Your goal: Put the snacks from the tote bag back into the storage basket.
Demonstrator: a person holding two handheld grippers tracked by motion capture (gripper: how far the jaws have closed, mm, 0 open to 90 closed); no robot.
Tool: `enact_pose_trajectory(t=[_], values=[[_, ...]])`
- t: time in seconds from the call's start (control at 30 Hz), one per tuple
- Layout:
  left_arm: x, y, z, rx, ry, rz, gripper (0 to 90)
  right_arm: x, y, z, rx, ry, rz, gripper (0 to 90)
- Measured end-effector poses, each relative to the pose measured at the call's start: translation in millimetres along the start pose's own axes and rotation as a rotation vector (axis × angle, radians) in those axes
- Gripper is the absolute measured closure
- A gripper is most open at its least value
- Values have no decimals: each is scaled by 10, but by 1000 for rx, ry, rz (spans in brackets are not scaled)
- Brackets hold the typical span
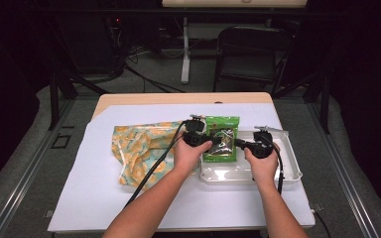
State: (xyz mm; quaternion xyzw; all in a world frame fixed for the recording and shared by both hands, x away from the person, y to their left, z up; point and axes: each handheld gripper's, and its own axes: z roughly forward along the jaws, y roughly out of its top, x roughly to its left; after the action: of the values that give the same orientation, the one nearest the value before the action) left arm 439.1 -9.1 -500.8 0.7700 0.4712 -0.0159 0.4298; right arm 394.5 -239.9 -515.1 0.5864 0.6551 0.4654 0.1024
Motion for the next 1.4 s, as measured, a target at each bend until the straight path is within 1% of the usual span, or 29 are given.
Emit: enact_pose_trajectory(t=[0.03,0.07,0.13,0.2,0.27,0.3,0.33,0.37,0.43,0.47,0.57,0.63,0.73,0.87,0.9,0.97,1.0,1.03,1.1,1.17,1.33,1.4], values=[[6,0,-9,6,4,5,406,4,-4,7,-3,-4,2,900],[10,-1,-19,11,6,6,406,1,-4,7,7,-6,-9,900],[17,-1,-44,18,19,16,406,2,-7,20,7,-12,-14,900],[23,-1,-80,11,43,31,405,3,-10,33,4,-19,-9,900],[33,8,-138,8,41,34,417,-8,-9,41,7,-19,-1,900],[34,8,-166,-3,43,36,419,-11,-10,51,5,-24,8,900],[39,9,-201,-13,39,36,420,-22,-8,54,16,-29,3,900],[45,6,-231,-28,35,29,420,-24,-11,70,13,-35,11,900],[61,0,-287,-42,31,28,419,-36,-11,90,28,-39,19,900],[71,-3,-315,-38,29,29,420,-37,-11,107,21,-42,26,900],[96,-16,-382,-41,35,31,420,-51,3,125,31,-39,41,900],[105,-12,-433,-40,36,42,420,-76,6,144,30,-28,71,900],[107,-1,-514,-57,30,46,420,-130,7,166,52,-15,106,900],[104,14,-599,-81,25,48,420,-142,7,193,60,-21,121,887],[106,17,-613,-81,25,51,420,-143,10,192,75,-21,110,866],[110,16,-627,-83,27,52,418,-132,10,194,77,-15,105,806],[112,14,-630,-81,30,52,418,-123,14,186,83,-18,94,790],[117,11,-634,-76,32,55,418,-105,14,185,68,-24,91,773],[122,2,-635,-74,37,60,418,-89,24,162,61,-27,74,728],[128,-3,-644,-73,40,62,419,-70,30,150,36,-30,74,703],[158,-16,-674,-80,41,51,418,-53,53,102,20,-23,59,653],[172,-19,-686,-81,42,52,418,-40,71,81,20,-29,38,635]])
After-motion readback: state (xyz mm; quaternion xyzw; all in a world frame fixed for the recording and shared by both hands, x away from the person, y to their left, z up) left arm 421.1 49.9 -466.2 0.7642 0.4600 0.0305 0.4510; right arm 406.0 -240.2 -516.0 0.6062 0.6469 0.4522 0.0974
